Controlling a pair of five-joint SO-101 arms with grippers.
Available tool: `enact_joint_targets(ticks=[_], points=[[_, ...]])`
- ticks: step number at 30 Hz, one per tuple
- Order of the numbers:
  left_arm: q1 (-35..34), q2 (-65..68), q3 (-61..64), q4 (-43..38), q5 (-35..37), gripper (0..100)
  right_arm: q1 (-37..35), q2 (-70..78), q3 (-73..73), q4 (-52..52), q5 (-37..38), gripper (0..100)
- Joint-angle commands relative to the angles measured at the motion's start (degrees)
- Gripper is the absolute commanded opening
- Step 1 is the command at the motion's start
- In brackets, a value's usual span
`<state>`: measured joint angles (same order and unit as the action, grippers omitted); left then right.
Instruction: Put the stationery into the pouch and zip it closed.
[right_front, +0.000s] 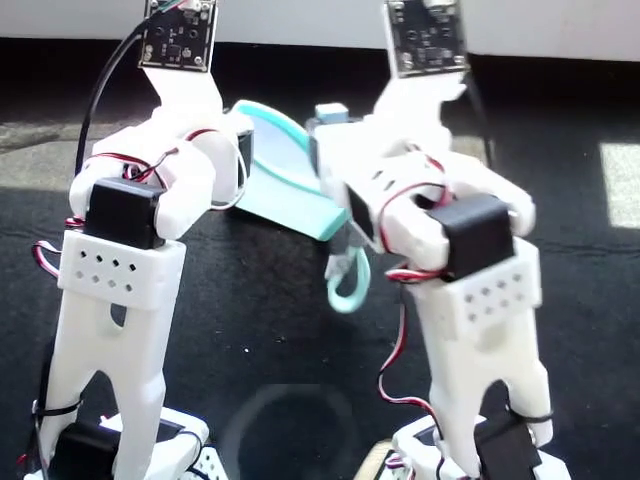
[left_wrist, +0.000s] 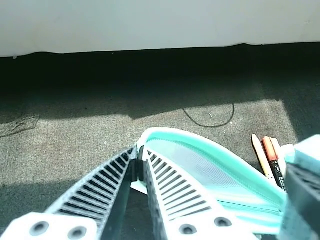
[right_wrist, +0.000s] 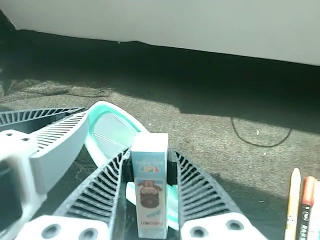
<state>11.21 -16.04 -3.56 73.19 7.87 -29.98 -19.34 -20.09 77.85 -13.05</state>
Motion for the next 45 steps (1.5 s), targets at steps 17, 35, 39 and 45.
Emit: enact_joint_targets(ticks=[17,35,39,45], points=[[0.2,0.7,1.5,2.0,0.3,1,-2.4,-1.0,21.2,-30.9,3.7,0.5],[0.2,0.8,1.8,1.6,0.3,1,-5.7,-4.2,23.6,-20.1,5.4,19.9],[0.3,0.8,1.8,1.6,0.3,1,-5.8,-5.1,23.4,-20.1,5.4,20.1],[0.1,0.8,1.8,1.8,0.3,1,-4.2,-5.2,19.3,-19.6,5.5,19.5]])
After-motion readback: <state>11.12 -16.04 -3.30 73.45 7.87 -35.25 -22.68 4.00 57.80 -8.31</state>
